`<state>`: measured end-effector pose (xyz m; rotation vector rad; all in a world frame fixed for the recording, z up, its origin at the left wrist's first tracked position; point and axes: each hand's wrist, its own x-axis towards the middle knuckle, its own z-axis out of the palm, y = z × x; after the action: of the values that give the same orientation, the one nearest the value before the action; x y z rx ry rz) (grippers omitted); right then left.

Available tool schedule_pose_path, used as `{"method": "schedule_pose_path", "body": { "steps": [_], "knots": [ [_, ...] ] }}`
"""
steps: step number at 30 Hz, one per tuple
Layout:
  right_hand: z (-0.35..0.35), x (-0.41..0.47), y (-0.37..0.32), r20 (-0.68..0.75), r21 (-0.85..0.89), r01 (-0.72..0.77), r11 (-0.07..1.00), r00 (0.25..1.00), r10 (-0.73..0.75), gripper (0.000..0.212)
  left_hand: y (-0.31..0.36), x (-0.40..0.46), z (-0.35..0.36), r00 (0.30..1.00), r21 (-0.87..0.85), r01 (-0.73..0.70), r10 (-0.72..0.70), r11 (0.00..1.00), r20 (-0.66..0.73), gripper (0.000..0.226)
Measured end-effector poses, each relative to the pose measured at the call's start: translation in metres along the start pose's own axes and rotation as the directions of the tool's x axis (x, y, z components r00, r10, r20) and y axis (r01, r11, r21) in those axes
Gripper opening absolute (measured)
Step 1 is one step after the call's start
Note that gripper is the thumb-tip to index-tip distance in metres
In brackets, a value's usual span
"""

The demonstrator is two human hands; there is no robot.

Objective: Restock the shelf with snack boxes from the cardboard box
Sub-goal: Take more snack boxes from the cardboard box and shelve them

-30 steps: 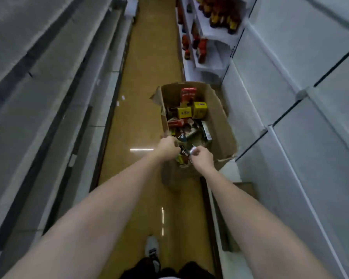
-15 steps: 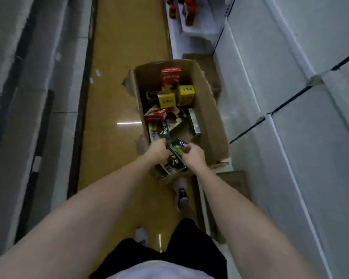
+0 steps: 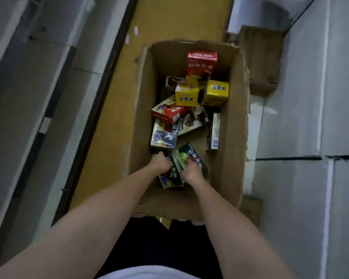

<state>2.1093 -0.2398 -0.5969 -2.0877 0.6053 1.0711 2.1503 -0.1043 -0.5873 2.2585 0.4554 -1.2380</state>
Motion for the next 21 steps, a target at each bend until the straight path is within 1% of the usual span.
{"method": "schedule_pose_path", "body": {
  "steps": [2, 4, 5, 8, 11, 12, 14, 17, 19, 21],
  "knots": [
    [0.005, 0.013, 0.003, 0.045, 0.001, 0.004, 1.000, 0.999, -0.005, 0.058, -0.024, 0.040, 0.021, 1.000, -0.032, 0.024, -0.024, 0.999, -0.010, 0.068],
    [0.009, 0.026, 0.005, 0.083, 0.006, 0.010, 1.000, 0.997, -0.011, 0.054, -0.030, 0.046, 0.027, 0.997, -0.073, 0.065, -0.067, 0.995, -0.027, 0.079],
    [0.010, 0.031, 0.005, 0.105, 0.004, 0.013, 1.000, 0.994, -0.014, 0.055, -0.025, 0.036, 0.025, 0.997, -0.085, 0.077, -0.079, 0.993, -0.023, 0.079],
    [0.018, 0.046, 0.006, 0.166, 0.028, 0.006, 1.000, 0.986, -0.011, 0.065, -0.015, 0.020, 0.022, 0.996, -0.137, 0.086, -0.086, 0.987, 0.002, 0.085],
    [0.028, 0.053, 0.006, 0.178, 0.080, -0.043, 0.996, 0.984, 0.028, 0.077, -0.022, 0.025, 0.029, 0.995, -0.178, 0.101, -0.097, 0.979, 0.034, 0.091],
    [0.031, 0.055, 0.006, 0.162, 0.060, -0.047, 0.997, 0.986, 0.036, 0.080, -0.024, 0.025, 0.030, 0.993, -0.191, 0.116, -0.110, 0.975, 0.043, 0.091],
    [0.032, 0.058, 0.004, 0.137, -0.056, -0.044, 0.997, 0.989, 0.052, 0.083, -0.030, 0.028, 0.035, 0.988, -0.220, 0.154, -0.149, 0.963, 0.040, 0.088],
    [0.025, 0.065, -0.001, 0.144, -0.149, -0.055, 0.987, 0.987, 0.076, 0.072, -0.042, 0.034, 0.038, 0.979, -0.294, 0.198, -0.202, 0.935, 0.015, 0.081],
    [0.028, 0.069, -0.006, 0.149, -0.151, -0.070, 0.986, 0.984, 0.093, 0.070, -0.049, 0.042, 0.044, 0.977, -0.373, 0.207, -0.210, 0.904, 0.032, 0.078],
    [0.034, 0.070, -0.008, 0.155, -0.063, -0.088, 0.994, 0.983, 0.096, 0.077, -0.047, 0.043, 0.048, 0.979, -0.464, 0.202, -0.195, 0.863, 0.064, 0.078]
  ]
}}
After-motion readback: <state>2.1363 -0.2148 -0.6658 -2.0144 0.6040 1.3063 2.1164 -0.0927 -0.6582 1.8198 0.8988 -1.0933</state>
